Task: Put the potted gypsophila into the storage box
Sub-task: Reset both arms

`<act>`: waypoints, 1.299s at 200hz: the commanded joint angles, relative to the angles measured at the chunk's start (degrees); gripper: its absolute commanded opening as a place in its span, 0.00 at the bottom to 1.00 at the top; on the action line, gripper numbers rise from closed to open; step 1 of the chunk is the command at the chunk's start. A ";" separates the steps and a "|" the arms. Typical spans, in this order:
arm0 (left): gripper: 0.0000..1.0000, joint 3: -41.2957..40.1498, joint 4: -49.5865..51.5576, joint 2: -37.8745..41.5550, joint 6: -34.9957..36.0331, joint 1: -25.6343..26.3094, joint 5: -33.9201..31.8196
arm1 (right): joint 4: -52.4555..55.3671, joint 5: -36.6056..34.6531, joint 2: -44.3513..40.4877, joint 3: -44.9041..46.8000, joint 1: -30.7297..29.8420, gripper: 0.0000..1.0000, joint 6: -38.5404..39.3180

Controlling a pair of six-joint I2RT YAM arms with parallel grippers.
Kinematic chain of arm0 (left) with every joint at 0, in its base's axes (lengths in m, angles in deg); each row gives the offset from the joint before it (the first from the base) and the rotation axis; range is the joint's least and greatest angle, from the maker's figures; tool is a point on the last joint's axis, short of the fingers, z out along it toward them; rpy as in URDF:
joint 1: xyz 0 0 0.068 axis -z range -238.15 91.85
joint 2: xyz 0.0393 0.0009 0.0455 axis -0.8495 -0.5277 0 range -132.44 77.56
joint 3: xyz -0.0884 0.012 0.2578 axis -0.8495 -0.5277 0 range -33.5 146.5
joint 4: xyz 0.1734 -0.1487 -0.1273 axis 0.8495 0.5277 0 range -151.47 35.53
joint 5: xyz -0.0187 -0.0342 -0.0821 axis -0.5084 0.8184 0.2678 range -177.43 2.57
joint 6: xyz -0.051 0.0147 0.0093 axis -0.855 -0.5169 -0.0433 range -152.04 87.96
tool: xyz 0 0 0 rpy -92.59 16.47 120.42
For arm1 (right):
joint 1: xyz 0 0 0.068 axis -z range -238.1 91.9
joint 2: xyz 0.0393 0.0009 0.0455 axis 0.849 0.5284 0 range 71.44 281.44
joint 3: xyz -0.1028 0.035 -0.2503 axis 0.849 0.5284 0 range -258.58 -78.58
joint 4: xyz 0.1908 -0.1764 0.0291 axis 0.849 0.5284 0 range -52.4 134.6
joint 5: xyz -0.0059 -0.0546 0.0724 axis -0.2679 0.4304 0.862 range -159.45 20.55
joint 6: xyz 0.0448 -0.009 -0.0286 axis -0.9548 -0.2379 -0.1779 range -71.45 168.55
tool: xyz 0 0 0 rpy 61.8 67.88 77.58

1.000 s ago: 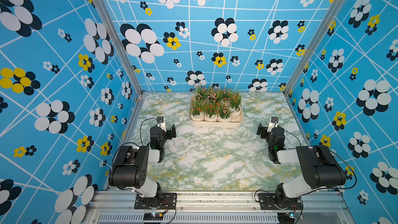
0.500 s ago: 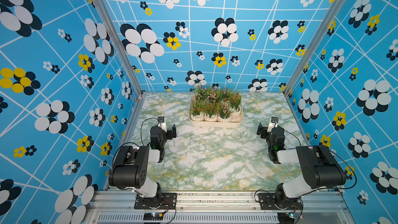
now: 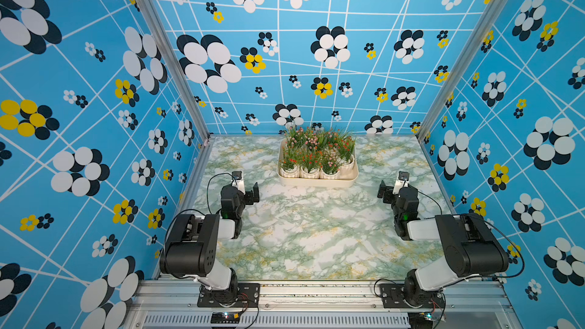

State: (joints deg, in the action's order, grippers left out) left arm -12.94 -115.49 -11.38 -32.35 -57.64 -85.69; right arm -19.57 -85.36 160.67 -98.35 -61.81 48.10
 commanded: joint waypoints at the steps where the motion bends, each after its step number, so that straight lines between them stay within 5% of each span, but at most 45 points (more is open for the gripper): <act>1: 1.00 1.11 0.14 -0.10 1.02 0.30 0.72 | 1.09 0.60 0.33 -0.94 0.29 0.99 -0.59; 70: 1.00 0.59 -0.65 -0.09 1.02 0.28 0.68 | 1.10 0.57 0.35 -0.98 0.28 0.99 -0.58; 128: 0.99 -5.44 -13.10 -0.79 0.24 0.28 -2.07 | 1.09 0.59 0.29 -0.97 0.33 0.99 -0.55; 165: 0.99 -2.82 -7.49 -0.34 0.45 0.31 -0.92 | 0.06 -0.20 0.33 -0.36 0.28 0.99 -0.69; 205: 0.99 -0.43 -2.73 -0.09 1.02 0.36 0.44 | -14.61 -6.08 1.37 6.61 0.49 0.99 -2.93; 260: 1.00 -1.69 -5.25 -0.17 1.02 0.30 0.60 | -4.16 -2.54 0.53 1.62 0.56 0.99 -1.88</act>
State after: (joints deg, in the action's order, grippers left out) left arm -14.37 -120.15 -11.58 -32.35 -57.64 -85.84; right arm -28.00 -89.22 161.42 -93.21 -61.66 46.18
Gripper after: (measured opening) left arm 0.995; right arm 0.992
